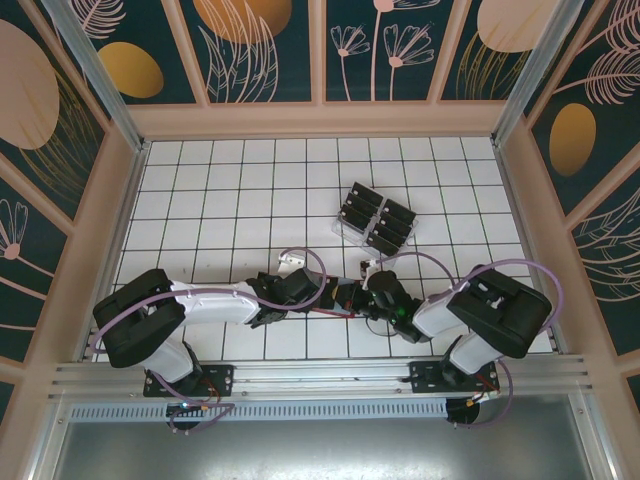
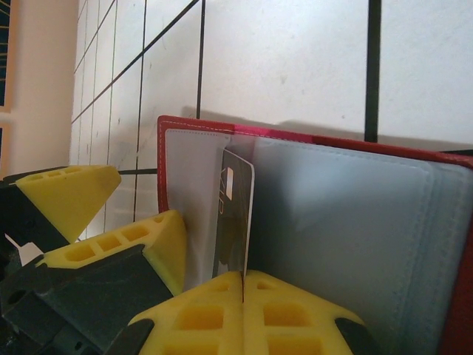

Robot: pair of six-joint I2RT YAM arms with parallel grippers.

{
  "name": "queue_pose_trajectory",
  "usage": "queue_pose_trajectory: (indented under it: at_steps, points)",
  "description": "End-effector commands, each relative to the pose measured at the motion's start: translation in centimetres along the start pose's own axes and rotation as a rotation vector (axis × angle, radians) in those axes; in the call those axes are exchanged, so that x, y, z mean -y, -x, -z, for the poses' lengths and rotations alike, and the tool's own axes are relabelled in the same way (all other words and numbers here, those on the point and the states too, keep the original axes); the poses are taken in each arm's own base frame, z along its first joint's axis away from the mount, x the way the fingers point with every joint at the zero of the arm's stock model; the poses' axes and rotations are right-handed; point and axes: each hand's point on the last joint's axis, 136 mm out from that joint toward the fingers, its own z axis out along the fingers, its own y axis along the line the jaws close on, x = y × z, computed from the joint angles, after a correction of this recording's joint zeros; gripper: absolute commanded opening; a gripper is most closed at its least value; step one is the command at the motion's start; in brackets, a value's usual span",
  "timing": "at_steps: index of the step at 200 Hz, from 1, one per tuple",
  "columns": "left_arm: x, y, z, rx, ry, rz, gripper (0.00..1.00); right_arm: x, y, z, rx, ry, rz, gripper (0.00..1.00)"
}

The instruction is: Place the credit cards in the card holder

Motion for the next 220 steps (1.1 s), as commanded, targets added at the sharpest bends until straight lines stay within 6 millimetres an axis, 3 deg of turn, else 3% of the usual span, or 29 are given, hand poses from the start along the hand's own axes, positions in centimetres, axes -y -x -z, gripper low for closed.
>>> queue_pose_trajectory:
  at_steps: [1, 29, 67, 99, 152, 220]
  points:
    - [-1.1, -1.4, 0.1, -0.042, 0.034, -0.031, 0.98, 0.7, -0.5, -0.6, -0.033, -0.032, 0.003, 0.0]
    - [-1.0, -1.1, 0.3, -0.034, 0.028, -0.022, 0.99, 0.5, -0.7, -0.7, -0.047, -0.03, 0.01, 0.01]
    - [-0.8, -0.2, 0.8, -0.021, 0.028, 0.005, 0.99, -0.1, -0.2, -0.2, -0.044, -0.037, 0.027, 0.35]
    - [-1.0, 1.1, 1.6, 0.004, 0.047, 0.038, 0.99, -0.7, 0.7, 0.3, -0.036, -0.064, 0.064, 0.48]
    - [-2.4, 2.5, 2.8, 0.045, 0.114, 0.05, 0.99, -1.2, 1.6, 1.1, -0.027, -0.093, 0.09, 0.5]
    - [-4.6, 1.1, 2.1, 0.024, 0.208, 0.015, 0.99, -1.6, 1.7, 0.9, -0.041, -0.103, 0.09, 0.41]
